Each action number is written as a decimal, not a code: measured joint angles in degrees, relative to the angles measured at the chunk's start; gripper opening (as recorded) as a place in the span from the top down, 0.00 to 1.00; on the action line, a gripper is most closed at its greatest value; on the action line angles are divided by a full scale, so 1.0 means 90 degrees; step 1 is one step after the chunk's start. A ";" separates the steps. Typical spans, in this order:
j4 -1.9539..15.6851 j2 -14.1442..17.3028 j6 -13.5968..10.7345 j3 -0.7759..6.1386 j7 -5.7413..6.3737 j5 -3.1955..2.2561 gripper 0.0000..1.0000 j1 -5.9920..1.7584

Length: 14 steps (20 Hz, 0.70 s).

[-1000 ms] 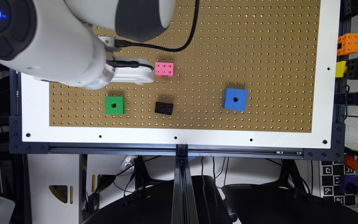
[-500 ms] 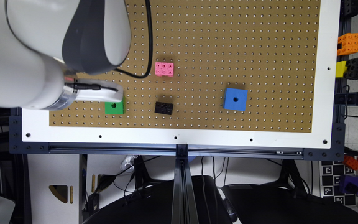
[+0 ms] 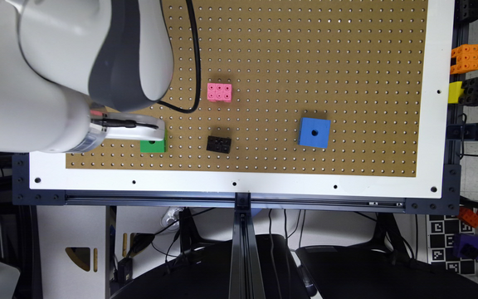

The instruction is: Pick up green block.

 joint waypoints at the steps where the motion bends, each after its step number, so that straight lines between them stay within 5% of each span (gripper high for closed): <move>1: 0.0010 0.0033 0.0009 0.0000 0.0000 0.0000 0.00 0.0000; 9: 0.0018 0.0470 0.0372 0.0000 0.0000 -0.0003 0.00 0.0000; 14: 0.0064 0.0480 0.0378 0.0000 0.0000 -0.0004 0.00 -0.0001</move>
